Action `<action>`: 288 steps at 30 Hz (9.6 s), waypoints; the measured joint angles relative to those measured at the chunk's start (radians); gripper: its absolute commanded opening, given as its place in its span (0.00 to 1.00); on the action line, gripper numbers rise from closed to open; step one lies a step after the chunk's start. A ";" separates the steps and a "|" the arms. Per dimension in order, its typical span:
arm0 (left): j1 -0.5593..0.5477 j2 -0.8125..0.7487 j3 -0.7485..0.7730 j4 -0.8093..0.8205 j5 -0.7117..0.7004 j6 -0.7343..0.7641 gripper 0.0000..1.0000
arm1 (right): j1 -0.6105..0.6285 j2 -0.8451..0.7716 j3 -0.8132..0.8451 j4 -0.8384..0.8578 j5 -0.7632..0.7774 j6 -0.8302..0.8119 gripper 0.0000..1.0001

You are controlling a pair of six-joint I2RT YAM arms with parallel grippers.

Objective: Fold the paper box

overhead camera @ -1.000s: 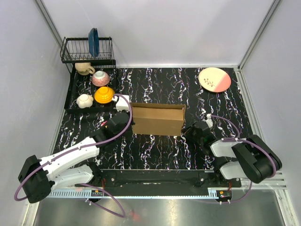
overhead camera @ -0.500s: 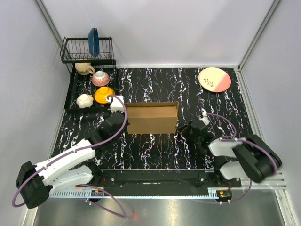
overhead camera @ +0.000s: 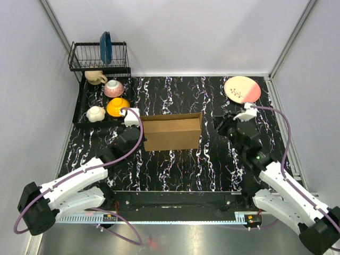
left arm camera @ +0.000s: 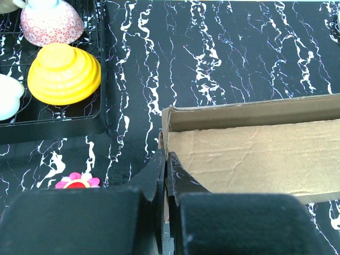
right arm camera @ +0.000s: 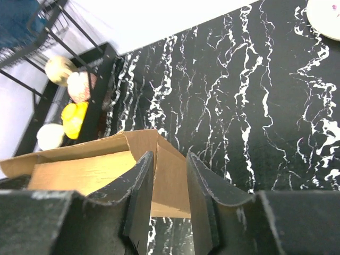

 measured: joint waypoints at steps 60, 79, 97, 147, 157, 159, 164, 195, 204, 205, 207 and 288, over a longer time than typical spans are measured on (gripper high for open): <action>0.005 0.034 0.007 0.035 0.013 0.031 0.00 | 0.001 0.349 0.205 0.012 -0.201 -0.269 0.00; 0.008 0.034 -0.029 0.102 0.023 -0.073 0.00 | 0.002 0.229 0.031 0.163 -0.203 -0.207 0.00; 0.012 0.039 -0.084 0.206 0.015 -0.165 0.00 | 0.014 0.197 -0.095 0.317 -0.198 -0.148 0.00; 0.005 0.026 -0.201 0.425 0.005 -0.272 0.20 | 0.061 0.155 0.068 -0.126 -0.087 0.099 0.00; 0.005 -0.058 -0.190 0.272 0.009 -0.279 0.45 | 0.061 0.161 0.073 -0.137 -0.089 0.101 0.00; 0.005 -0.067 -0.178 0.236 0.010 -0.272 0.48 | 0.061 0.162 0.074 -0.137 -0.089 0.101 0.00; 0.005 -0.079 -0.132 0.135 0.035 -0.248 0.56 | 0.061 0.169 0.079 -0.139 -0.089 0.104 0.00; 0.195 -0.184 0.057 -0.158 0.428 -0.116 0.50 | 0.061 0.174 0.087 -0.150 -0.089 0.108 0.00; 0.228 -0.117 0.057 -0.138 0.498 -0.101 0.47 | 0.061 0.170 0.087 -0.153 -0.089 0.109 0.00; 0.230 -0.109 0.057 -0.136 0.504 -0.101 0.47 | 0.061 0.169 0.086 -0.153 -0.089 0.109 0.00; 0.234 -0.096 0.058 -0.135 0.513 -0.099 0.47 | 0.061 0.169 0.086 -0.153 -0.089 0.109 0.00; 0.022 -0.137 -0.341 0.489 0.129 -0.422 0.00 | 0.066 0.115 0.047 -0.181 -0.098 0.177 0.34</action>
